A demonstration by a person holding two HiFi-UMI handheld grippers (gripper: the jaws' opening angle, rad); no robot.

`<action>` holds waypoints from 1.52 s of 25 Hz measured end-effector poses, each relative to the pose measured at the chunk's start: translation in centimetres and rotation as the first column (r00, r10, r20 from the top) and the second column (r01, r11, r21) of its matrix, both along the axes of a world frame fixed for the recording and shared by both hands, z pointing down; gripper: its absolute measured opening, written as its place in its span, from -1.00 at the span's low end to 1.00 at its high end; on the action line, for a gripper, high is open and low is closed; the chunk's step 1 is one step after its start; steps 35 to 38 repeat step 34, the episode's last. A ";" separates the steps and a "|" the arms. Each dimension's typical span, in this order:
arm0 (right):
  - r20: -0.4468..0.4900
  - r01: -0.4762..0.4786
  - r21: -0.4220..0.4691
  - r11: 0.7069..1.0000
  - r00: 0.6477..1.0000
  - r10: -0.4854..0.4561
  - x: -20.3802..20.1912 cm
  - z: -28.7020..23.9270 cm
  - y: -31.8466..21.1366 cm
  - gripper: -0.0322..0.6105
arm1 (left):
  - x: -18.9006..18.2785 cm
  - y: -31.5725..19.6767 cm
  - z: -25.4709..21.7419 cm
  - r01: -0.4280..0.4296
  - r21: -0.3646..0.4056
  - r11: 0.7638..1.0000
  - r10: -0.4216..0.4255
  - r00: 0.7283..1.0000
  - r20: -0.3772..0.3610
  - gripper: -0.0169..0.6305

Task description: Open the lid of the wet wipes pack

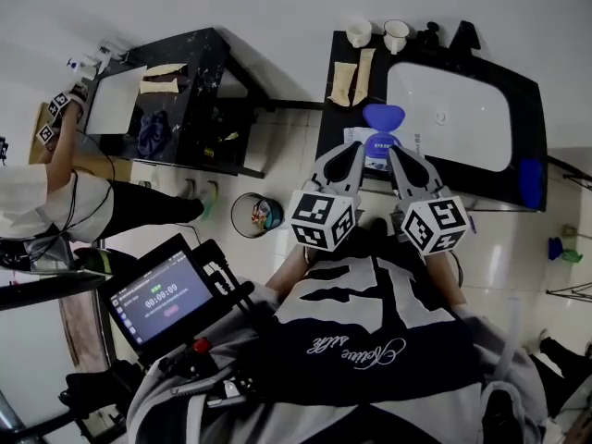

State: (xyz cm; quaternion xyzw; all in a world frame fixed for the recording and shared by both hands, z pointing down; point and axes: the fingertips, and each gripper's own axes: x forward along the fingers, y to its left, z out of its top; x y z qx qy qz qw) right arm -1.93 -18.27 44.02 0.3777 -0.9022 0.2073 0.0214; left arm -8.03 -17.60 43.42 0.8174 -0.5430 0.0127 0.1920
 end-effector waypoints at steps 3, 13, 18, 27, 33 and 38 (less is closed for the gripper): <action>-0.009 0.010 0.011 1.000 1.000 -0.010 -0.5 0.3 -0.2 -0.90 | -0.1 -0.1 0.2 -0.003 0.002 1.000 0.003 1.000 0.002 -0.95; -0.033 0.030 0.021 0.999 0.999 -0.029 -1.1 0.7 -0.2 -0.90 | -0.3 0.0 0.6 -0.005 -0.006 1.000 0.005 1.000 0.005 -0.95; -0.040 0.023 0.015 1.000 0.999 -0.022 -0.8 0.7 -0.3 -0.90 | -0.2 0.0 0.6 -0.008 -0.013 1.000 0.008 1.000 0.000 -0.95; -0.051 0.011 0.007 1.000 0.999 -0.011 -0.1 0.7 -0.5 -0.90 | -0.1 -0.2 0.6 -0.006 -0.022 1.000 0.006 1.000 -0.005 -0.95; -0.055 0.018 0.004 1.000 0.998 -0.018 0.0 0.6 -0.5 -0.90 | -0.1 -0.3 0.6 0.001 -0.030 1.000 -0.001 1.000 -0.011 -0.95; -0.056 0.019 0.003 1.000 0.998 -0.019 0.0 0.5 -0.6 -0.90 | 0.0 -0.4 0.6 0.002 -0.031 1.000 -0.002 1.000 -0.010 -0.95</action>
